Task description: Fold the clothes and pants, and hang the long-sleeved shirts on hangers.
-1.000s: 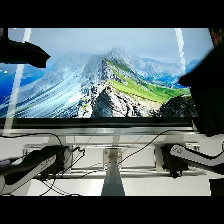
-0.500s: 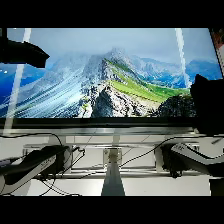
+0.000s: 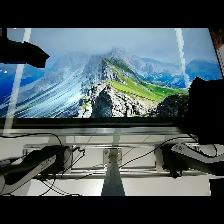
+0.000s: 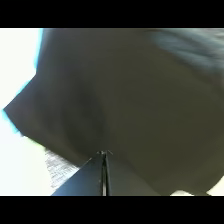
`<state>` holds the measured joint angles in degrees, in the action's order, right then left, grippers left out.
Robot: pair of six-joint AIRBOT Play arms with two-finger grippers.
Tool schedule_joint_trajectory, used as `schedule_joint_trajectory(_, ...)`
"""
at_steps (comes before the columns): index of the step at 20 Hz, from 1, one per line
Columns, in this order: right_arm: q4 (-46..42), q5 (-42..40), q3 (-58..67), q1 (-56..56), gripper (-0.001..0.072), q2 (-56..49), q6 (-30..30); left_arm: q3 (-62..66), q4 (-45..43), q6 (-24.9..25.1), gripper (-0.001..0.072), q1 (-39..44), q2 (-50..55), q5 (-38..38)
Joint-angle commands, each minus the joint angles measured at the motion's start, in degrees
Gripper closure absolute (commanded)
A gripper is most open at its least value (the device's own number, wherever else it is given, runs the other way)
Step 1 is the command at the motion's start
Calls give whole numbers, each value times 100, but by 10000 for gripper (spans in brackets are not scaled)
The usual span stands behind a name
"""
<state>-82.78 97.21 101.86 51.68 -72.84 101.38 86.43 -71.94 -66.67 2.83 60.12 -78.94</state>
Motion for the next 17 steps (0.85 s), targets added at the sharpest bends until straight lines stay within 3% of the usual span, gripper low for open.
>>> schedule_joint_trajectory(1,503,-435,-74,-914,696,-116,-175,0,-2,0,699,-7,-2,0)
schedule_joint_trajectory(7,365,-1110,-74,-4013,697,-111,-1458,0,-2,0,698,-7,-2,0)
schedule_joint_trajectory(9,-168,-1320,-74,-5224,697,-109,-1720,0,-2,0,698,-7,-2,0)
schedule_joint_trajectory(13,-1947,-1436,-74,-7287,697,-109,-1703,0,-2,0,698,-7,-2,2)
schedule_joint_trajectory(17,-1899,-1434,-74,-8085,695,-111,-1703,0,-2,0,698,-7,-2,0)
